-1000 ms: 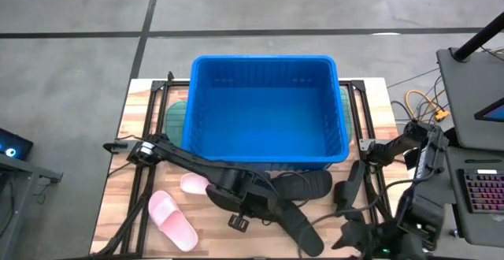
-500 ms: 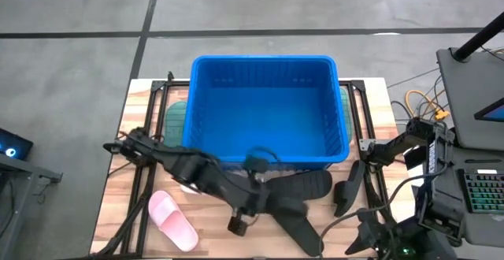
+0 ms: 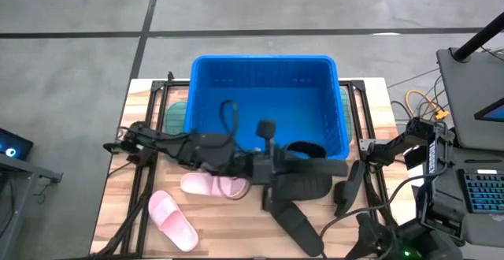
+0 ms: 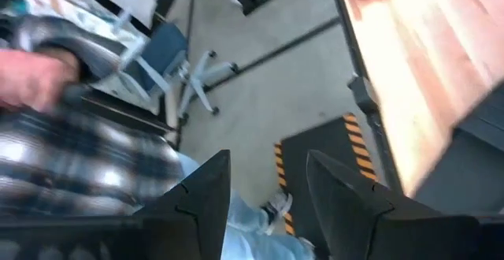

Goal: Pick and place slides into bin
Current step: Put the black slipper into the blue bin

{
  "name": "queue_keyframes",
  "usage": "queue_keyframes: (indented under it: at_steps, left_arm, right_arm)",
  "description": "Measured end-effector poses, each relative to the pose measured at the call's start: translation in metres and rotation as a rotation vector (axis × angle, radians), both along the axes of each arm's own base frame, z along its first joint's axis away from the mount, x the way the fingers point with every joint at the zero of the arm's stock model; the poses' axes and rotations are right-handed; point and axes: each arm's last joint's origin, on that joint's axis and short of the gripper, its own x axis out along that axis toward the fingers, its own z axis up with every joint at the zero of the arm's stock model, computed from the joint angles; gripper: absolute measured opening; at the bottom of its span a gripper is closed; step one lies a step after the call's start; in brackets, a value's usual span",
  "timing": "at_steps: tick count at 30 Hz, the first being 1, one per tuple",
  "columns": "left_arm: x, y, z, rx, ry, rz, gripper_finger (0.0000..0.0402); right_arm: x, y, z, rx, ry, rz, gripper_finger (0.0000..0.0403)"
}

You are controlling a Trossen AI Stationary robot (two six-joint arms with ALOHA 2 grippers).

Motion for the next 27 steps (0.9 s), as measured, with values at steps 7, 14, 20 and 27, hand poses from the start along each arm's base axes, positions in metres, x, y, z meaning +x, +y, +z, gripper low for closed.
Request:
queue_keyframes:
  at_steps: [7, 14, 20, 27]
  left_arm:
    - [0.017, 0.001, -0.016, 0.181, 0.018, 0.035, 0.0069]
    - [0.018, 0.01, -0.017, 0.217, 0.039, 0.056, 0.0069]
    - [0.022, 0.037, -0.013, 0.229, 0.03, 0.041, 0.0069]
    - [0.03, 0.07, -0.004, 0.277, -0.086, 0.102, 0.0068]
  right_arm:
    - [-0.007, -0.002, 0.006, 0.004, -0.066, -0.07, 0.0123]
    - [-0.015, -0.02, 0.02, -0.136, -0.045, -0.124, 0.0043]
    - [-0.023, -0.044, 0.045, -0.291, -0.016, -0.159, 0.001]
    - [-0.027, -0.063, 0.059, -0.42, -0.109, -0.197, 0.0008]
